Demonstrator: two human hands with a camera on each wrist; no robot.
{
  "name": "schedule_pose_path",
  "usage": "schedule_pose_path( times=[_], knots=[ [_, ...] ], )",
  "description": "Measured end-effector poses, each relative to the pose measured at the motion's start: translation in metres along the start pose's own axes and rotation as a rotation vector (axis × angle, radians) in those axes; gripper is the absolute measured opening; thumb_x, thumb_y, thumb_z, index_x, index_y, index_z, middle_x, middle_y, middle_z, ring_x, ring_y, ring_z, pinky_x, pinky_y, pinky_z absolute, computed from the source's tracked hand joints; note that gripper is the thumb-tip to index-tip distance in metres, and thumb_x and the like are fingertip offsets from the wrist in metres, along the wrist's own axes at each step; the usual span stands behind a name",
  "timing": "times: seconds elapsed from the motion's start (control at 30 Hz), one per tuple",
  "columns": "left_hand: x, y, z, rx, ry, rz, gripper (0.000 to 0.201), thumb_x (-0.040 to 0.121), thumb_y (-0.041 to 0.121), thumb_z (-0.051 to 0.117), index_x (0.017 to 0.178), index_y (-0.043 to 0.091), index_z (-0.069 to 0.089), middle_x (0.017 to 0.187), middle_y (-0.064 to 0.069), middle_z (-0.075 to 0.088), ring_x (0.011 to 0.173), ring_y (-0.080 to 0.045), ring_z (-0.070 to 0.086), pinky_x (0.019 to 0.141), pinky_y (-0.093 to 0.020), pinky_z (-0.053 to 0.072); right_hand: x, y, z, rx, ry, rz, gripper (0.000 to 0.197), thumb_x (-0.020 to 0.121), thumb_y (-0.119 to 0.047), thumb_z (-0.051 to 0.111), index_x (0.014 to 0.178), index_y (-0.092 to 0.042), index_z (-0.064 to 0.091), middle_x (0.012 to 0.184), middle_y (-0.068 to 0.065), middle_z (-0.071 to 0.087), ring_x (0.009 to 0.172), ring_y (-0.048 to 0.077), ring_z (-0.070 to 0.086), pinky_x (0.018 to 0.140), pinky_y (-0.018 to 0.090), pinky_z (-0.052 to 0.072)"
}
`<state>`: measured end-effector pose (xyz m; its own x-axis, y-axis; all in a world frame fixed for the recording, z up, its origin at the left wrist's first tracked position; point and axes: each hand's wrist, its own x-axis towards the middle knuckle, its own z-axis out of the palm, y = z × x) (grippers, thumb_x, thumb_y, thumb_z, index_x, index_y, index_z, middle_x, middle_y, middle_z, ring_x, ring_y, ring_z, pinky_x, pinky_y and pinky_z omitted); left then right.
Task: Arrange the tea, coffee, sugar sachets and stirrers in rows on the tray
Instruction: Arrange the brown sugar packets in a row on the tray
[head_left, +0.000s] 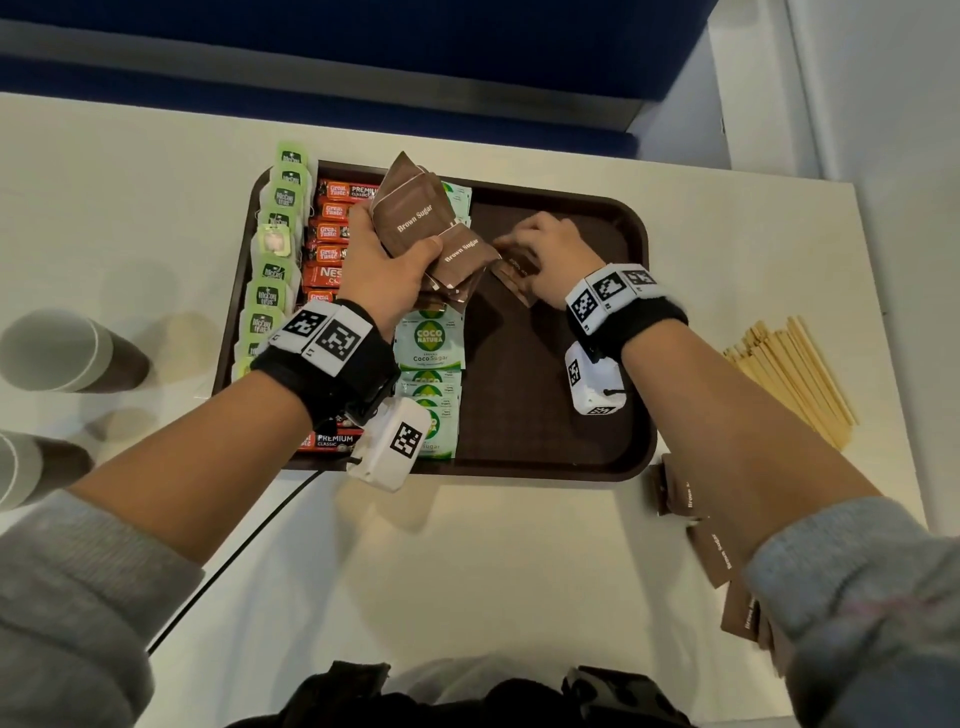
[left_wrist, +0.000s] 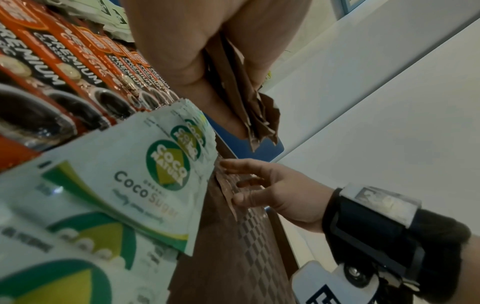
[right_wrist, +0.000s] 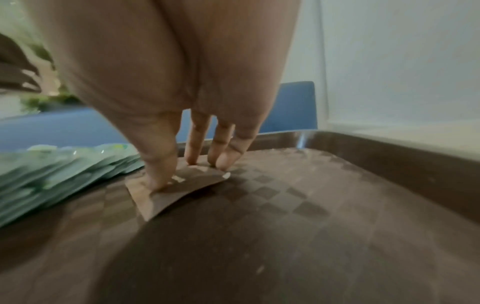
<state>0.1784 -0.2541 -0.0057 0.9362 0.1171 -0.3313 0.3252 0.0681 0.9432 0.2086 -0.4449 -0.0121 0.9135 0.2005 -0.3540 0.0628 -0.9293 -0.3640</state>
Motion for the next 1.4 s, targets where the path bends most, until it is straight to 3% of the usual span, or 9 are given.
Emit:
schedule_pose_path(
  times=[0.17, 0.33, 0.47, 0.6, 0.67, 0.8, 1.07, 1.2, 1.4],
  knots=[
    [-0.003, 0.0, 0.0, -0.001, -0.008, -0.002, 0.047, 0.07, 0.02, 0.073, 0.107, 0.026, 0.044, 0.109, -0.005, 0.065, 0.099, -0.019, 0.067, 0.088, -0.043, 0.055, 0.003, -0.002, -0.001, -0.012, 0.006, 0.026, 0.042, 0.079, -0.011, 0.07, 0.119, -0.016, 0.058, 0.123, 0.011, 0.046, 0.115, 0.025, 0.047, 0.094, 0.033, 0.043],
    [-0.001, 0.0, -0.003, -0.007, -0.001, -0.002, 0.045, 0.077, 0.014, 0.072, 0.111, 0.021, 0.043, 0.107, -0.003, 0.065, 0.098, -0.018, 0.066, 0.09, -0.042, 0.055, 0.005, 0.005, -0.008, 0.253, 0.215, 0.177, 0.019, 0.083, -0.015, 0.07, 0.1, -0.013, 0.062, 0.093, -0.001, 0.056, 0.084, 0.013, 0.056, 0.059, 0.009, 0.041],
    [-0.001, 0.0, -0.004, -0.029, 0.014, -0.01, 0.049, 0.076, 0.015, 0.071, 0.115, 0.018, 0.042, 0.113, -0.009, 0.064, 0.101, -0.021, 0.066, 0.09, -0.044, 0.054, 0.016, 0.002, -0.009, 0.457, 0.395, 0.288, 0.027, 0.08, -0.022, 0.074, 0.101, -0.01, 0.063, 0.091, 0.003, 0.061, 0.083, 0.014, 0.058, 0.073, 0.021, 0.048],
    [0.0, -0.002, -0.006, -0.042, 0.017, -0.017, 0.051, 0.074, 0.016, 0.072, 0.116, 0.018, 0.043, 0.114, -0.008, 0.064, 0.102, -0.02, 0.066, 0.088, -0.042, 0.055, 0.024, -0.002, -0.004, 0.661, 0.34, 0.379, 0.033, 0.08, -0.007, 0.072, 0.11, -0.005, 0.058, 0.085, 0.002, 0.059, 0.07, 0.01, 0.062, 0.058, 0.014, 0.054],
    [0.002, -0.004, -0.007, -0.041, 0.023, -0.02, 0.049, 0.079, 0.013, 0.072, 0.118, 0.018, 0.042, 0.114, -0.007, 0.064, 0.102, -0.018, 0.066, 0.087, -0.039, 0.056, 0.027, -0.001, -0.001, 0.593, 0.326, 0.408, 0.037, 0.078, -0.011, 0.075, 0.111, -0.008, 0.058, 0.083, -0.001, 0.061, 0.075, 0.011, 0.063, 0.071, 0.02, 0.056],
    [0.004, -0.006, -0.009, -0.046, 0.036, -0.009, 0.047, 0.081, 0.009, 0.071, 0.118, 0.014, 0.042, 0.109, -0.004, 0.064, 0.096, -0.015, 0.066, 0.08, -0.029, 0.056, 0.026, 0.001, 0.007, 0.307, 0.375, 0.33, 0.049, 0.074, -0.019, 0.079, 0.116, -0.014, 0.056, 0.12, 0.008, 0.054, 0.111, 0.022, 0.052, 0.095, 0.031, 0.045],
    [0.006, -0.007, -0.008, -0.05, 0.043, -0.009, 0.048, 0.082, 0.008, 0.069, 0.121, 0.014, 0.043, 0.11, -0.004, 0.065, 0.099, -0.016, 0.067, 0.083, -0.031, 0.056, 0.03, 0.0, 0.012, 0.161, 0.289, 0.176, 0.031, 0.082, -0.014, 0.071, 0.112, -0.016, 0.068, 0.124, 0.009, 0.051, 0.111, 0.021, 0.052, 0.089, 0.017, 0.036],
    [0.006, -0.006, -0.009, -0.062, 0.047, 0.004, 0.048, 0.082, 0.007, 0.07, 0.121, 0.011, 0.042, 0.109, -0.005, 0.065, 0.098, -0.016, 0.066, 0.082, -0.029, 0.056, 0.038, -0.002, 0.012, 0.138, 0.294, 0.164, 0.032, 0.082, -0.013, 0.07, 0.114, -0.015, 0.068, 0.124, 0.011, 0.052, 0.112, 0.024, 0.053, 0.095, 0.025, 0.04],
    [0.007, -0.006, -0.01, -0.047, 0.05, 0.01, 0.044, 0.083, 0.007, 0.069, 0.118, 0.013, 0.042, 0.105, 0.001, 0.064, 0.093, -0.01, 0.066, 0.077, -0.023, 0.056, 0.047, -0.005, 0.013, 0.109, 0.284, 0.138, 0.031, 0.082, -0.015, 0.071, 0.112, -0.017, 0.069, 0.119, 0.011, 0.058, 0.108, 0.025, 0.056, 0.092, 0.027, 0.043]
  ],
)
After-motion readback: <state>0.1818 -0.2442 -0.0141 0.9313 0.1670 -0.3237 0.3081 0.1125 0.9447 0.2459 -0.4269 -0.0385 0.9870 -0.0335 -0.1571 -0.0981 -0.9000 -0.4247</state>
